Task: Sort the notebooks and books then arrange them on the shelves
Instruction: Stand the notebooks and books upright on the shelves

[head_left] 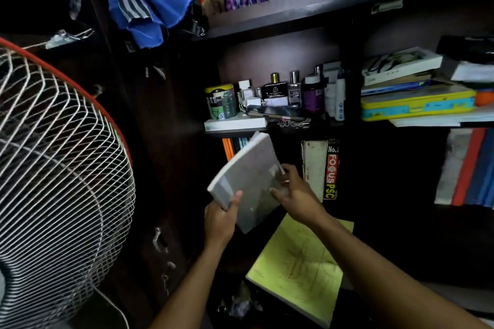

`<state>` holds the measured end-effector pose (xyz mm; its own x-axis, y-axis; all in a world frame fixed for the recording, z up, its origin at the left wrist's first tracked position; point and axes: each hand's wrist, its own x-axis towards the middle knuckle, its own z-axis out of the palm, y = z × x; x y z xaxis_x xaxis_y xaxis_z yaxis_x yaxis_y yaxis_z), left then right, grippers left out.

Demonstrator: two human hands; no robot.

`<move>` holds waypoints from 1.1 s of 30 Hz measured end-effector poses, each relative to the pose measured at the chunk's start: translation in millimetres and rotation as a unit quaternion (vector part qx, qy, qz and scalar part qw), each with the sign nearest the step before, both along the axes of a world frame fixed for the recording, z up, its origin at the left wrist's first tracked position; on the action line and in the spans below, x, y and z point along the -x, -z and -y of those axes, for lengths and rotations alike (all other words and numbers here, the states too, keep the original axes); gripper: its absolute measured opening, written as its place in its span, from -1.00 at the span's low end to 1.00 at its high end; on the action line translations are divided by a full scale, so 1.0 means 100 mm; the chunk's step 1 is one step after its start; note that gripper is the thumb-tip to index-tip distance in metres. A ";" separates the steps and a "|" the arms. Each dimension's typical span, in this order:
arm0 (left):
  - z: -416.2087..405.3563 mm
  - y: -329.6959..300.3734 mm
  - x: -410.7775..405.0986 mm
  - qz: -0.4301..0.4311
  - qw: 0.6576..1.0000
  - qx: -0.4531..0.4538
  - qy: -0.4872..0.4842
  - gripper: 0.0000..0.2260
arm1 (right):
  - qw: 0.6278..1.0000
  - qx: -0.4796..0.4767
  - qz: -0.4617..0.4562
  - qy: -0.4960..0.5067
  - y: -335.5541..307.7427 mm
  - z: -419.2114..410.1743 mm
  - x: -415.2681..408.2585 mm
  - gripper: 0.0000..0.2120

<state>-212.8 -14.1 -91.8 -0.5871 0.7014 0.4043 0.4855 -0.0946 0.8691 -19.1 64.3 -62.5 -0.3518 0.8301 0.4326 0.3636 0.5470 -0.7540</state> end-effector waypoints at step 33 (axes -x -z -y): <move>-0.19 0.38 -0.07 -0.016 0.998 0.028 -0.059 -0.70 | 0.994 0.084 -0.060 -0.031 0.96 -0.71 0.42 -0.18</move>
<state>-205.8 5.1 -130.2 -0.6545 0.6498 0.3866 0.5180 0.0128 0.8553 -61.5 135.5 -158.2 -0.3594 0.8721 0.3321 0.2353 0.4290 -0.8721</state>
